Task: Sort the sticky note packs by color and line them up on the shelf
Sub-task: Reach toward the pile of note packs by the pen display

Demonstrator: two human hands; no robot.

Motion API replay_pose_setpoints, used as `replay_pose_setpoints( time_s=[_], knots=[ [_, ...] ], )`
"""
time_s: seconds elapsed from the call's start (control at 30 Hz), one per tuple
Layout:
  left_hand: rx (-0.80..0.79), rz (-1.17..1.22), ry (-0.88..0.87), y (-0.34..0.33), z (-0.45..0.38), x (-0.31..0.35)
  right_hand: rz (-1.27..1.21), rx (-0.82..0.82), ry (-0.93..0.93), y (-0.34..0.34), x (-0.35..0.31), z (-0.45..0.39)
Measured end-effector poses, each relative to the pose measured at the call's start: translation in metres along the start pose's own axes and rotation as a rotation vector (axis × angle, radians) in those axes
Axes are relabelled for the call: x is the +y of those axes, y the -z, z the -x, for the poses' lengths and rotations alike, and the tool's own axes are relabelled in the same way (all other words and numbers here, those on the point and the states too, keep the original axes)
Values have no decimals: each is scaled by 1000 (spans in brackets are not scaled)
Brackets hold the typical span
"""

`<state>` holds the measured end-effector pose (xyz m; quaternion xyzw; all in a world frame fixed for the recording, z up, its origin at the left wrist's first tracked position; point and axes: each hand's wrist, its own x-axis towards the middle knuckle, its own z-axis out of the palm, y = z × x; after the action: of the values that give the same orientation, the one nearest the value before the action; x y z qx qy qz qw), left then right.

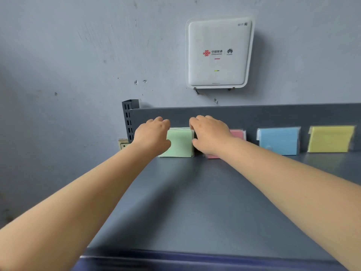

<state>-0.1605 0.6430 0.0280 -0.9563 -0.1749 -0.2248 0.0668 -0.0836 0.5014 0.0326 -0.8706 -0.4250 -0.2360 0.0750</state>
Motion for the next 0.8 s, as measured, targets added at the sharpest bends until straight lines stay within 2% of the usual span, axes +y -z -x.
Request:
replay_pose_setpoints(
  time_s=[0.23, 0.57, 0.8],
  knots=[
    [86, -46, -172, 29, 46, 101, 176, -69, 35, 43, 56, 88],
    [142, 169, -317, 51, 121, 292, 239, -67, -167, 115, 170, 263],
    [178, 208, -426, 59, 161, 402, 290, -49, -291, 144, 224, 362]
  ],
)
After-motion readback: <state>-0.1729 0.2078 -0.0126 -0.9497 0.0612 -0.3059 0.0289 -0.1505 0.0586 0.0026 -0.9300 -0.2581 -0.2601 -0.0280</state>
